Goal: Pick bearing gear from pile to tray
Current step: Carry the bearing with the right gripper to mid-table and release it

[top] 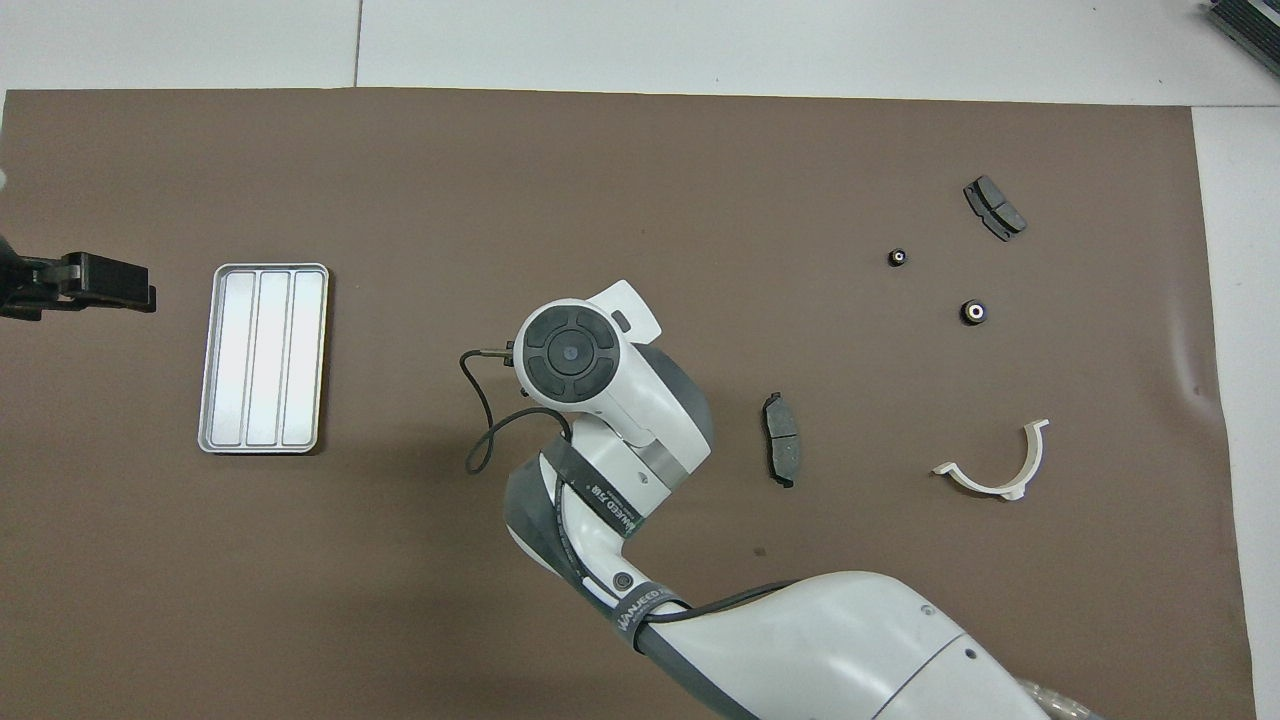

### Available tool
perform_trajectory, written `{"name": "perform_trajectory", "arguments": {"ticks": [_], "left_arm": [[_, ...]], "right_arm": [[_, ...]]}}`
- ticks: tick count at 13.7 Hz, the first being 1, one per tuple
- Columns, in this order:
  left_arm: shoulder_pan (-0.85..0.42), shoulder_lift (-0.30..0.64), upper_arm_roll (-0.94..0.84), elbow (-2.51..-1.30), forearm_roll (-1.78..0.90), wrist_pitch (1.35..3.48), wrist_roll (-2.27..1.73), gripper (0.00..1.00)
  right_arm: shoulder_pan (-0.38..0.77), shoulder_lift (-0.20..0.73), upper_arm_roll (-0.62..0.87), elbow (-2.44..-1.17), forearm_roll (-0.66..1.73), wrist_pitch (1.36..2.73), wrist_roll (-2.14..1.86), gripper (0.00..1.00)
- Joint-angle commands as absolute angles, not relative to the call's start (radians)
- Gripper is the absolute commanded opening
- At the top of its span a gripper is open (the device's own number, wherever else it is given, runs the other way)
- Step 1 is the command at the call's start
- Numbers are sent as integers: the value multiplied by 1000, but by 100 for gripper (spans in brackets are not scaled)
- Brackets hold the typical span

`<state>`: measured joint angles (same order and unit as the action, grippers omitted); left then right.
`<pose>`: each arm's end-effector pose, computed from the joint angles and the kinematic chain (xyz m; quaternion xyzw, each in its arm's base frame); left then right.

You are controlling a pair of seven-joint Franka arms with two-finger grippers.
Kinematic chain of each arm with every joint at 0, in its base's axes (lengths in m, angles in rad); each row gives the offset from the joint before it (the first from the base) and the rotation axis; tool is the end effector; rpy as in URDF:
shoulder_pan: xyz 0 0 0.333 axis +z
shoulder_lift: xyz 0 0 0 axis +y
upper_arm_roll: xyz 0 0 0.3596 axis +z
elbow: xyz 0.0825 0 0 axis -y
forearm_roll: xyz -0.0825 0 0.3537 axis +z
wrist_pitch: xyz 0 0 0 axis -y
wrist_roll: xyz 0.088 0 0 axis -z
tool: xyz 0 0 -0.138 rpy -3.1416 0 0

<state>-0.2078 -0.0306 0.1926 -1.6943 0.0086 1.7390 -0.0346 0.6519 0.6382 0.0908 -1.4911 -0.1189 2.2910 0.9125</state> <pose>0.5296 -0.0054 0.6130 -0.9993 -0.0092 -0.0374 0.0004 0.5527 0.4822 0.3346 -0.9945 0.0602 -0.0716 0.0460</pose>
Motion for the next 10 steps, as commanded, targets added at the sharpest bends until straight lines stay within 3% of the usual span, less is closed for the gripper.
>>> {"name": "perform_trajectory", "arguments": {"ticks": [1,3,6,10], "left_arm": [[-193,-67,184,-1732,23,1735,-22,100],[-192,-67,184,-1736,23,1738,18,100],[-201,-67,184,-1736,23,1752,-50,100],[-317,-43,172,-1723,20,1775,-241,100]], "right_arm": [[650,643,91,-1511,-146,2310,925,45],[646,640,91,-1502,-146,2296,920,97],[626,609,87,-1508,-146,2295,917,100],[519,450,89,-1627,-140,2287,875,100]]}}
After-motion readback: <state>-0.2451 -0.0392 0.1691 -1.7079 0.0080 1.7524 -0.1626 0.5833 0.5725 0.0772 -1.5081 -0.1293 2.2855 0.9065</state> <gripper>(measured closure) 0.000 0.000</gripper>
